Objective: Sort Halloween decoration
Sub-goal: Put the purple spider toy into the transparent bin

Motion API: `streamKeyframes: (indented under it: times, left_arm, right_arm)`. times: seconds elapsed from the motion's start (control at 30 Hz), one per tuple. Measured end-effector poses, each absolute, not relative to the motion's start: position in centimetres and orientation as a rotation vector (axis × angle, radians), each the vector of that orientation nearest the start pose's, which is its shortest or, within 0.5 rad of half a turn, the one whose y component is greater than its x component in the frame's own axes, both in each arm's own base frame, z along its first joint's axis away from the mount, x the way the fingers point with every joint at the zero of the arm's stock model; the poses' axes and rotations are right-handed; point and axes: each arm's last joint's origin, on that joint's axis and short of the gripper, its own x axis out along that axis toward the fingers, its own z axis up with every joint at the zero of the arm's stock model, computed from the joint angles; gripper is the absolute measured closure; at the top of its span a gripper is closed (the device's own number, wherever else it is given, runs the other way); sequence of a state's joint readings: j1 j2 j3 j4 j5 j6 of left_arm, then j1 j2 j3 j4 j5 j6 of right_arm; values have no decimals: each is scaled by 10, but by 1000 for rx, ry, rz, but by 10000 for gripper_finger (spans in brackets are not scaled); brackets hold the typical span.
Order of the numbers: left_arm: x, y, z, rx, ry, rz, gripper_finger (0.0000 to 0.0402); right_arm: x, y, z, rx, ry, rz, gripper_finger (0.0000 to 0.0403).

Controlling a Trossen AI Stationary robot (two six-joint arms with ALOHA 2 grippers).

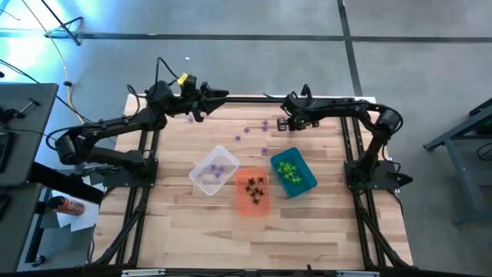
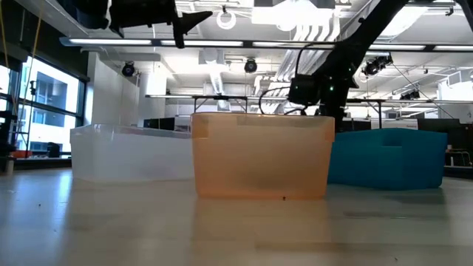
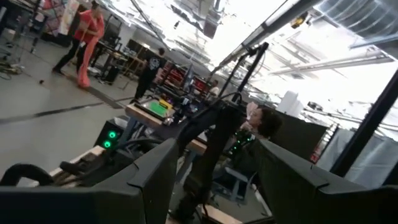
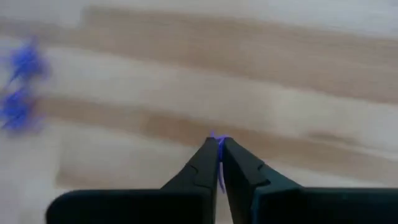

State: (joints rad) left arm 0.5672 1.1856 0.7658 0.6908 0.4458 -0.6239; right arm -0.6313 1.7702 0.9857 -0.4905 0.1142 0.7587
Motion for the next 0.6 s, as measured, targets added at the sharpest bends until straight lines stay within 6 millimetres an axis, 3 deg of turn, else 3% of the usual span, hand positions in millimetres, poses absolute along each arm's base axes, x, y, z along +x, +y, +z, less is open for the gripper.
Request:
streamKeyframes:
  times: [0.1, 0.33, 0.6]
  left_arm:
    - [214, 137, 333, -469, -271, 26, 200]
    - [189, 149, 346, -461, -327, 73, 200]
    - [195, 144, 340, -436, -263, 75, 200]
  right_arm:
    - [253, -183, 154, 942, 940, -1071, 384]
    - [244, -168, 222, 784, 736, -922, 400]
    - [243, -131, 307, 441, 355, -427, 402]
